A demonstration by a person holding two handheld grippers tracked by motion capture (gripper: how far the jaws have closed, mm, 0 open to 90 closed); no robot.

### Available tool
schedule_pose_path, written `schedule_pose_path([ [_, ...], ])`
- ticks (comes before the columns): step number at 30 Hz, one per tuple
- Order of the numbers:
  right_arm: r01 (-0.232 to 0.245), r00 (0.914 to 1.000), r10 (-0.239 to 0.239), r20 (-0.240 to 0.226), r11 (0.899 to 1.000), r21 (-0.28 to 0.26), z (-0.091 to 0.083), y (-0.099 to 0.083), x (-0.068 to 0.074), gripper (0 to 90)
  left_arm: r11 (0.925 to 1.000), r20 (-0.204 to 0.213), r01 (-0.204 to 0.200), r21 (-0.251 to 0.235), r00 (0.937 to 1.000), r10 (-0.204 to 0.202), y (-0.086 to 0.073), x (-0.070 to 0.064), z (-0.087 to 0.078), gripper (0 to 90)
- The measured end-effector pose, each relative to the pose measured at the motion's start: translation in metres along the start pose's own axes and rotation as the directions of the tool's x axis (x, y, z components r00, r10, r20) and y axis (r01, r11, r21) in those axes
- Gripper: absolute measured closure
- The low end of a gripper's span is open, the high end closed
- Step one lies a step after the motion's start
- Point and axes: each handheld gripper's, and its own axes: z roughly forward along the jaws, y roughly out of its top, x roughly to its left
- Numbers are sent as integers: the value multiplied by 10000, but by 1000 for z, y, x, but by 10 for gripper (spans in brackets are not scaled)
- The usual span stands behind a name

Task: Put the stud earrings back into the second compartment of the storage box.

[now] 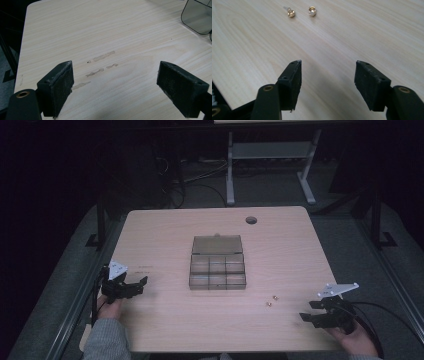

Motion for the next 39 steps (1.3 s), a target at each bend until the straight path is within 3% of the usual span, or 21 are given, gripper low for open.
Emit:
schedule_pose_path([
  [19,705,9967,-728,357,9956,623,8,26,16,394,10000,-4,-64,0,10000,64,1,0,1,138],
  [28,946,9953,-957,156,9937,600,11,43,15,451,9999,-37,-95,-49,9999,95,1,0,3,138],
  [39,1294,9914,-1305,45,9866,989,24,70,19,517,9998,-45,-176,5,9998,176,1,1,3,138],
])
